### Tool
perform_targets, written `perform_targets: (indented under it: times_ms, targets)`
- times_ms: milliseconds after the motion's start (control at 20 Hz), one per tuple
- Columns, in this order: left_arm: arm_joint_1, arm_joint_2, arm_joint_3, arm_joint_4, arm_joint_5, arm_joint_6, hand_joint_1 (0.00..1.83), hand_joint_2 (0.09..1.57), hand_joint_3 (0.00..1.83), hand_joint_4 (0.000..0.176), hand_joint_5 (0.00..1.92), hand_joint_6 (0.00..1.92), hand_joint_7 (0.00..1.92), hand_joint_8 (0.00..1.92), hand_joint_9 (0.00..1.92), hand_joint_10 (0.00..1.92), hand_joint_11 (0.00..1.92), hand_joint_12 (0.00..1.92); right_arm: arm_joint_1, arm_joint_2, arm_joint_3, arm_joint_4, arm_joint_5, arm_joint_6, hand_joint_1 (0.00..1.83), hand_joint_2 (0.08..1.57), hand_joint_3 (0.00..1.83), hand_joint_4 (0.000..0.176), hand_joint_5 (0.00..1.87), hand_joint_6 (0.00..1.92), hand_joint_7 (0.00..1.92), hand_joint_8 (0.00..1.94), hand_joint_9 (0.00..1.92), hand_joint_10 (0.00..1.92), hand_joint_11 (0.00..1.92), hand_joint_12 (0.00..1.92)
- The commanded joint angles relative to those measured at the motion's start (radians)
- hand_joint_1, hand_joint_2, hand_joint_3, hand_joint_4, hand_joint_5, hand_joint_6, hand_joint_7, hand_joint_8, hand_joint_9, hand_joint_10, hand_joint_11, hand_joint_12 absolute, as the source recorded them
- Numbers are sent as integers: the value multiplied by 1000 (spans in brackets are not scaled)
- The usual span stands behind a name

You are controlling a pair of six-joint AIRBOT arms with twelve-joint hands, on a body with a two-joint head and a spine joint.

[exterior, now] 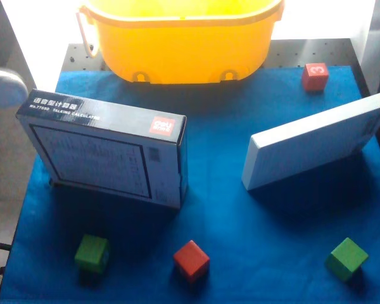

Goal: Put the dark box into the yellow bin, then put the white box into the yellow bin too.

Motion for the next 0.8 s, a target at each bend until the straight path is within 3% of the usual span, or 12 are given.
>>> perform_targets:
  times_ms: [0, 50, 150, 250, 300, 350, 450, 500, 550, 750]
  targets:
    - [-6, 6, -2, -47, -86, -5, 506, 728, 0, 40, 101, 4, 184, 5, 178, 3, 32, 456, 8, 1, -2, 7, 118, 0, 232, 1150, 8, 0, 357, 0, 397, 0, 362, 0, 168, 334]
    - [-6, 6, -4, -31, -69, -7, 540, 734, 0, 33, 90, 2, 181, 1, 169, 1, 6, 531, 8, 1, -2, 8, 118, 0, 227, 1148, 6, 0, 360, 2, 397, 0, 368, 3, 181, 338]
    - [-6, 6, -5, -3, -44, -15, 558, 793, 14, 2, 44, 0, 155, 0, 166, 0, 0, 572, 8, 1, -2, 8, 118, 0, 226, 1132, 0, 0, 363, 2, 404, 3, 376, 5, 194, 341]
    - [-6, 5, -7, 31, -17, -31, 521, 838, 25, 0, 48, 11, 158, 8, 178, 7, 19, 580, 8, 1, -2, 8, 118, 0, 209, 1136, 1, 0, 350, 0, 379, 0, 357, 0, 180, 331]
    - [-6, 3, -7, 44, -6, -37, 523, 837, 6, 31, 73, 3, 176, 1, 188, 2, 22, 547, 8, 1, -3, 8, 118, 0, 208, 1139, 2, 0, 355, 3, 367, 0, 347, 0, 179, 330]
    - [-6, -1, -7, 57, 6, -43, 512, 846, 6, 29, 70, 0, 172, 0, 178, 0, 19, 536, 8, 1, -3, 8, 118, 0, 197, 1142, 3, 0, 349, 1, 366, 0, 346, 0, 184, 329]
    - [-6, -14, -6, 78, 24, -50, 468, 869, 0, 46, 74, 0, 183, 0, 174, 0, 20, 480, 8, 1, -4, 8, 118, 0, 193, 1127, 0, 0, 346, 0, 368, 1, 341, 1, 182, 320]
    - [-6, -24, -1, 88, 31, -57, 451, 877, 0, 35, 75, 1, 193, 3, 188, 5, 42, 473, 8, 1, -4, 8, 118, 0, 209, 1123, 0, 0, 345, 0, 364, 0, 345, 2, 178, 316]
    - [-6, -36, 6, 93, 37, -67, 459, 870, 0, 7, 56, 0, 176, 0, 184, 3, 46, 473, 8, 1, -4, 8, 118, 0, 216, 1117, 0, 0, 349, 1, 375, 4, 352, 5, 186, 318]
    - [-6, -84, 32, 127, 86, -86, 448, 752, 0, 0, 1, 0, 131, 0, 166, 0, 59, 458, 8, 1, -4, 8, 118, 0, 216, 1098, 0, 0, 345, 0, 363, 5, 323, 2, 154, 299]
